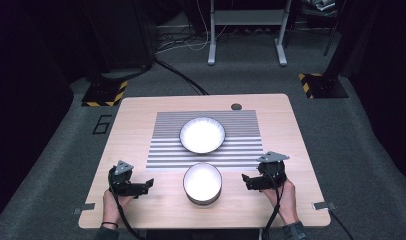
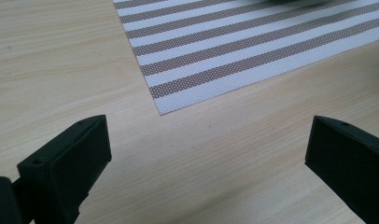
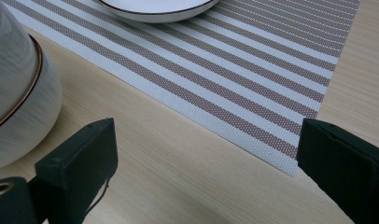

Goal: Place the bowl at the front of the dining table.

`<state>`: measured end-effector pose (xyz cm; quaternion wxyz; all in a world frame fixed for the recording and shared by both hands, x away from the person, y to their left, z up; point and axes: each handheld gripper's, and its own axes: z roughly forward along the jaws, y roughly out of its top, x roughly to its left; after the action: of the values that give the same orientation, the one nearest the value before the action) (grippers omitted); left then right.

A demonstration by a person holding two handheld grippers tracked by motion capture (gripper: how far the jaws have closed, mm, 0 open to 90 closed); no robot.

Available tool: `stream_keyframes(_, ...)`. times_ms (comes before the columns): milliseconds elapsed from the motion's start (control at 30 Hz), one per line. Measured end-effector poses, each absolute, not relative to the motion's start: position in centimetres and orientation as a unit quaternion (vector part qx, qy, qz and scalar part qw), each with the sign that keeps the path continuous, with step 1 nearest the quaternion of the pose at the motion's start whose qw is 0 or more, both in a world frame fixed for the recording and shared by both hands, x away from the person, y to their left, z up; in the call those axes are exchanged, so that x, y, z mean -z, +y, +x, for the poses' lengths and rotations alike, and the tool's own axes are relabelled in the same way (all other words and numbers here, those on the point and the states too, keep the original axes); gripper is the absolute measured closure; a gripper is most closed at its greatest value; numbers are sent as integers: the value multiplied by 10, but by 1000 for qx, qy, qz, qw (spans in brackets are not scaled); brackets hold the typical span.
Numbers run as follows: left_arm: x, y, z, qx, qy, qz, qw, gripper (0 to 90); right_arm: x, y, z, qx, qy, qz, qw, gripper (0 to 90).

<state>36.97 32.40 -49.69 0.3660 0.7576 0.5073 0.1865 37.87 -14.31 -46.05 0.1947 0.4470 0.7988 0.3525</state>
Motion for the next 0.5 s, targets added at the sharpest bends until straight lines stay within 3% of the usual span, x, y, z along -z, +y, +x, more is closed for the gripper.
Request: stream_keyframes(500, 475, 300, 375, -175, 477, 776, 373, 14, 445, -131, 377, -372, 803, 428, 181, 57)
